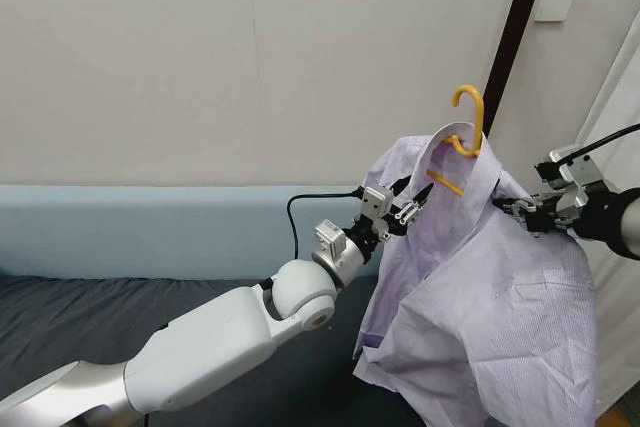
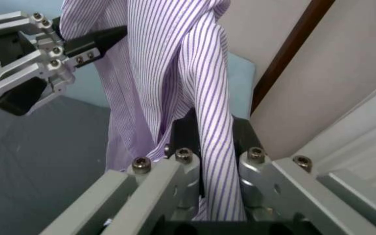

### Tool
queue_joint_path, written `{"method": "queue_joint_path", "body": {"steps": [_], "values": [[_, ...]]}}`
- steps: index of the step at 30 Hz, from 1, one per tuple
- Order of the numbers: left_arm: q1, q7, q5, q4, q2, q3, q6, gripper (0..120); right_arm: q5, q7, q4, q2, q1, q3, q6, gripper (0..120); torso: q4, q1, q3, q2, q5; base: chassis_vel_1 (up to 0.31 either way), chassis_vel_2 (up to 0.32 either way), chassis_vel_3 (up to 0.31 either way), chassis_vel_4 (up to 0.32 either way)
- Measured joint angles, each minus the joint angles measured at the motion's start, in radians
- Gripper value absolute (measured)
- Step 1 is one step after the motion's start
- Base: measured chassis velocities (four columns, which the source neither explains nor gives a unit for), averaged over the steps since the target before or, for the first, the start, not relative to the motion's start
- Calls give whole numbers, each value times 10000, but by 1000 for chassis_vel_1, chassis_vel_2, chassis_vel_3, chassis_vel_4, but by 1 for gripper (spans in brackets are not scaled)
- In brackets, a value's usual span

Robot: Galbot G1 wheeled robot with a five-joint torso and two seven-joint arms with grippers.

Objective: Pick up the clothes from the sofa and hang them on the clothes hanger.

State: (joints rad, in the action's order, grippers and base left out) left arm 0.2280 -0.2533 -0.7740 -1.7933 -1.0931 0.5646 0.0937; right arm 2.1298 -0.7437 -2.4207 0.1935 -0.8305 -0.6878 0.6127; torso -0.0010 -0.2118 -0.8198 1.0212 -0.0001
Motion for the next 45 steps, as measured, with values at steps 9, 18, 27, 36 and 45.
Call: {"method": "queue_joint_path", "body": {"steps": [9,18,27,36,45], "values": [[-171,-98,181,-68,-11,70,-39,0,118,-190,98,-168,43,116,187,4,-1,0,0,0,-1,0,0,0,0],[-401,-305,309,-792,125,101,-383,0,-456,-207,256,-404,68,442,137,4,-1,0,1,0,0,0,0,0,0],[-555,-544,-195,-1277,552,190,-928,0,-639,-81,352,-557,98,448,52,4,-2,0,1,0,-1,0,0,0,0],[732,-945,378,-2280,1464,-29,-2943,22,-1190,-550,130,-1478,293,1029,99,4,0,0,1,0,-2,0,0,0,0],[2998,-911,474,-3299,2317,-1183,-2651,52,-1575,-1320,163,-2793,400,1358,88,4,-1,1,1,0,-2,0,0,0,0]]}}
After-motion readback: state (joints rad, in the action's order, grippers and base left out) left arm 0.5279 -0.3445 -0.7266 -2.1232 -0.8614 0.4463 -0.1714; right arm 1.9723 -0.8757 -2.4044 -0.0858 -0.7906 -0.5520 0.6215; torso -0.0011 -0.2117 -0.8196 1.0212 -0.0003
